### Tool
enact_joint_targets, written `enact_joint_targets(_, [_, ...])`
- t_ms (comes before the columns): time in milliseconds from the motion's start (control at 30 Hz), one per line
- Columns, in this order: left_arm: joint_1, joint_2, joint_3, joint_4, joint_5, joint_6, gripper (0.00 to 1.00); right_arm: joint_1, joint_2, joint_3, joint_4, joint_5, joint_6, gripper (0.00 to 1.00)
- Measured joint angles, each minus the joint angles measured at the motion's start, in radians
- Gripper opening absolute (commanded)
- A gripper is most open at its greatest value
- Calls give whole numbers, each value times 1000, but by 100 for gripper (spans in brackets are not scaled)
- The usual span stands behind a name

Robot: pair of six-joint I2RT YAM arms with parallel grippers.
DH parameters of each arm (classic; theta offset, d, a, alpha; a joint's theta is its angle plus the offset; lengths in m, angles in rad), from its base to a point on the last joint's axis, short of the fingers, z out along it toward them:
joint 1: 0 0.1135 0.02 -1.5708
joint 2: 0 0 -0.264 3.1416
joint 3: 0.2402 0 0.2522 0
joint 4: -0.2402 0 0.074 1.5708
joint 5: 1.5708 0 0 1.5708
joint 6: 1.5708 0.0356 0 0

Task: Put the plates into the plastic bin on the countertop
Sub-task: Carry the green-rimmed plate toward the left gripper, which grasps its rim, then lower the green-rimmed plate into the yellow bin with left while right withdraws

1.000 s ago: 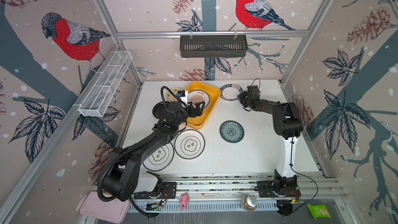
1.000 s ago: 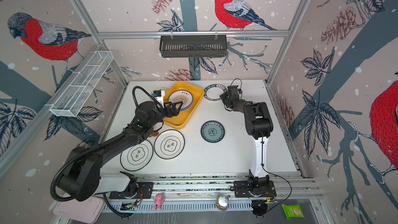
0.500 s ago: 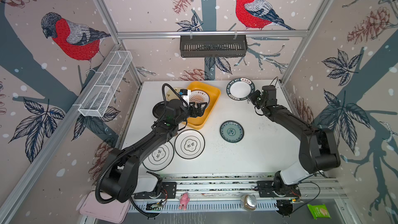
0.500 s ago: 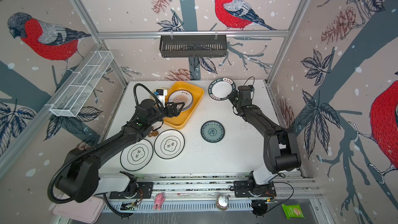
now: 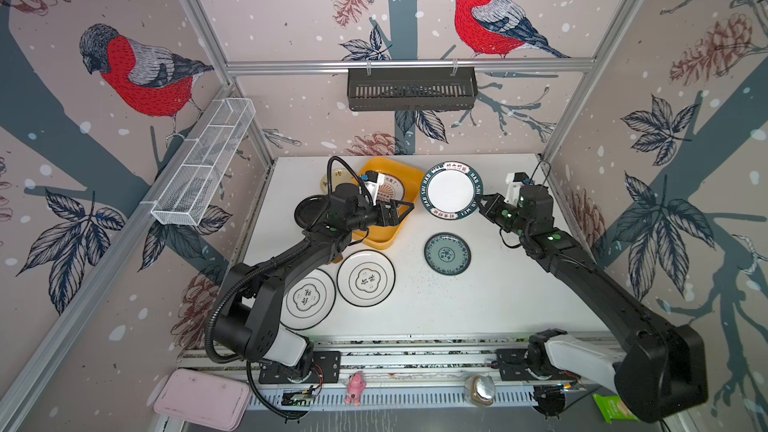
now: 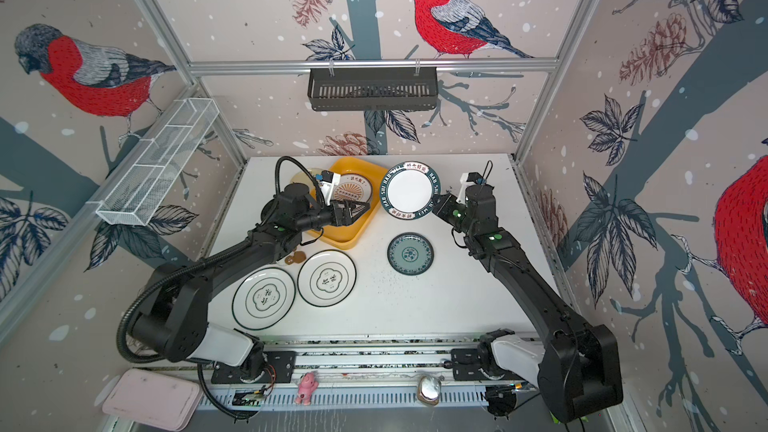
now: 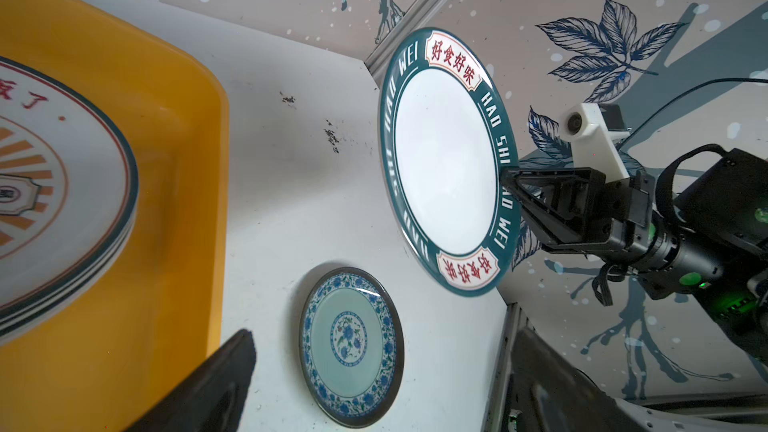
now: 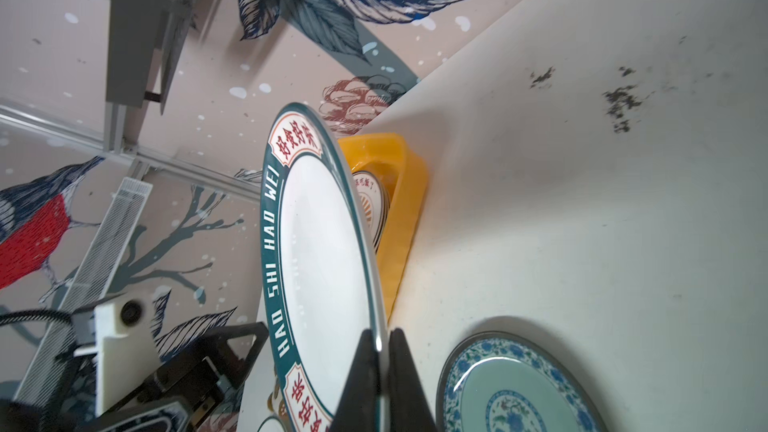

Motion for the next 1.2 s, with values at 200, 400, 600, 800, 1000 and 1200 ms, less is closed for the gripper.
enact_joint_targets(200, [0,27,29,14,43,-41,79,39,-19,-3,3,-50,-49,1])
enact_joint_targets(400, [0,46,40,39,68,-74,48,59,-1,-2,16,-79,-77,1])
enact_joint_targets(600, [0,71,42,74,74,-123,22,70,21,19,22,-96,-98,1])
enact_joint_targets(800, [0,87,30,130,84,-198,9,72,33,23,27,-98,-114,1])
enact_joint_targets(1000, [0,93,29,151,76,-256,4,73,44,11,61,-100,-117,48])
enact_joint_targets(1200, [2,93,41,103,62,-258,0,78,39,-14,120,-89,-117,82])
